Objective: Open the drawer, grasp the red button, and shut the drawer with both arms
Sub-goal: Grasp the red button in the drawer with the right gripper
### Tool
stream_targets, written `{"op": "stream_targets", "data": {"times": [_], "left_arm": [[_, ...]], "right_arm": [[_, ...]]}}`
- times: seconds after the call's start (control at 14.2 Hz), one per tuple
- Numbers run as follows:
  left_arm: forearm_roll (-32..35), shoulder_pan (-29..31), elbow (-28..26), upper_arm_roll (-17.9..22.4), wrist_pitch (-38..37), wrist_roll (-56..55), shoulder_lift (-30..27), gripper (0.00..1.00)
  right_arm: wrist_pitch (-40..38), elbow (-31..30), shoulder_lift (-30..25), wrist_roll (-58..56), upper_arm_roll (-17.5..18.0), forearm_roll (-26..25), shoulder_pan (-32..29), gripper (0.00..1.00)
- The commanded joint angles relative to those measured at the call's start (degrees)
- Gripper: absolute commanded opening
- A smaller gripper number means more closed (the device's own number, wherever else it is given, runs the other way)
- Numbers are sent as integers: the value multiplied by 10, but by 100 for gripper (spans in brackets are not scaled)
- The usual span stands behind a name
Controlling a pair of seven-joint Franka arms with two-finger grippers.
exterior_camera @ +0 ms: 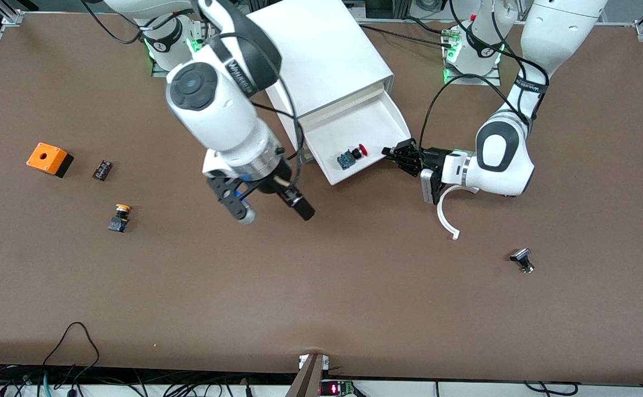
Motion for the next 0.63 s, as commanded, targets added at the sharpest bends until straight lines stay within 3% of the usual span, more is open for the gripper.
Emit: {"op": "stream_targets", "data": {"times": [0.0,0.07,0.35,0.56], "left_arm": [[7,2,31,18,0,-23,9,32],[7,2,37,19,1,-22,10,99],[30,5,57,42,-5,-27,-6,100],[88,14,62,51,-7,-92,-44,100]], "right_arm": [[-11,22,31,82,0,5,38,99],[-14,22,39,112,1,5,49,99],[-45,22,75,174,7,4,82,99],[-50,22,95,202,8,5,97,99]]}}
